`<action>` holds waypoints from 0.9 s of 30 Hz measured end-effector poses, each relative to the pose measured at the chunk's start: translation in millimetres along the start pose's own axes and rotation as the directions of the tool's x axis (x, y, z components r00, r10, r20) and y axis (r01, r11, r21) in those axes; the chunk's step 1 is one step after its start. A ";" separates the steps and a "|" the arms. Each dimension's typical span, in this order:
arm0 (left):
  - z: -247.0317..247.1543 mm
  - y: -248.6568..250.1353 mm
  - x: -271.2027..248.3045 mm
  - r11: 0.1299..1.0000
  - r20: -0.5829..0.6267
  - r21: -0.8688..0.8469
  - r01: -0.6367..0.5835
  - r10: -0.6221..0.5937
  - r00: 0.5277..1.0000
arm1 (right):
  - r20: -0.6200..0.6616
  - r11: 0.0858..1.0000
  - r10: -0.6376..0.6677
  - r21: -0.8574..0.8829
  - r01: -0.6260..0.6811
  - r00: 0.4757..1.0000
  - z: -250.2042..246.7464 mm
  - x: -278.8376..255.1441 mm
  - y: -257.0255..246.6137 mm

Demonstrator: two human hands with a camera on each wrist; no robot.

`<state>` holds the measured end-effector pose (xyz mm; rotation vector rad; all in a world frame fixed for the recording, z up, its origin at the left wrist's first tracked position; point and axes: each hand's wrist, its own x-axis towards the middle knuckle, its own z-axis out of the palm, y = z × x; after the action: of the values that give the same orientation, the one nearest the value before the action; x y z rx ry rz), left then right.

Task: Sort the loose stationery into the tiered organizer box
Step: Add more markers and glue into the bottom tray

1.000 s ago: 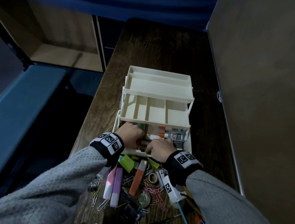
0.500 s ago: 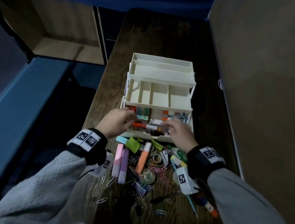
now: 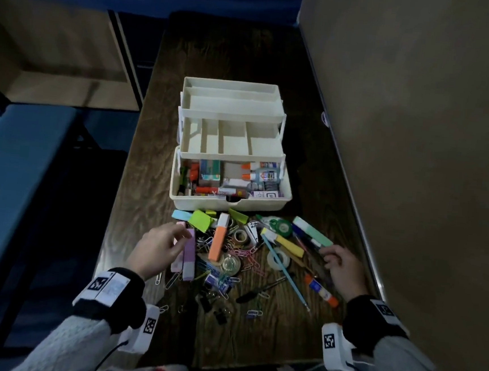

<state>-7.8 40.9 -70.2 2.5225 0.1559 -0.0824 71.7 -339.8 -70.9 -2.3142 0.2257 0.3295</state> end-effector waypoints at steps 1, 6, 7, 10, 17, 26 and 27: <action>2.7 1.6 0.6 1.000 0.004 0.005 -0.012 0.012 1.000 | -0.003 1.000 0.008 -0.002 -0.008 1.000 -3.8 -3.2 4.2; 7.5 10.3 8.1 0.998 0.034 0.015 -0.054 0.053 0.998 | 0.299 0.939 0.044 -0.338 0.063 0.953 -6.9 -25.0 12.3; 7.3 11.9 9.0 0.998 0.041 0.018 -0.055 0.055 0.998 | 0.294 0.902 0.035 -0.422 0.096 0.955 -3.4 -28.2 15.0; 3.2 15.5 8.8 0.999 0.033 0.015 -0.045 0.045 0.998 | 0.258 0.883 0.023 -0.458 0.101 0.966 2.9 -32.8 16.3; -13.6 0.5 -6.1 0.998 -0.041 -0.001 0.069 -0.069 0.997 | 0.407 0.931 -0.082 -0.293 0.215 0.910 -16.2 -15.2 -46.7; -19.3 -10.8 -18.7 0.990 -0.056 -0.030 0.141 -0.143 0.988 | 0.298 0.835 -0.463 -0.169 0.523 0.835 63.1 63.0 -189.9; -19.9 -11.9 -20.7 0.988 -0.063 -0.050 0.149 -0.152 0.986 | 0.343 0.819 -0.444 -0.220 0.530 0.828 74.1 68.9 -195.9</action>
<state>-29.4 60.1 -58.8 2.4664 0.3719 -0.0546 176.0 -156.0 -8.2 -2.4852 -0.6064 0.4388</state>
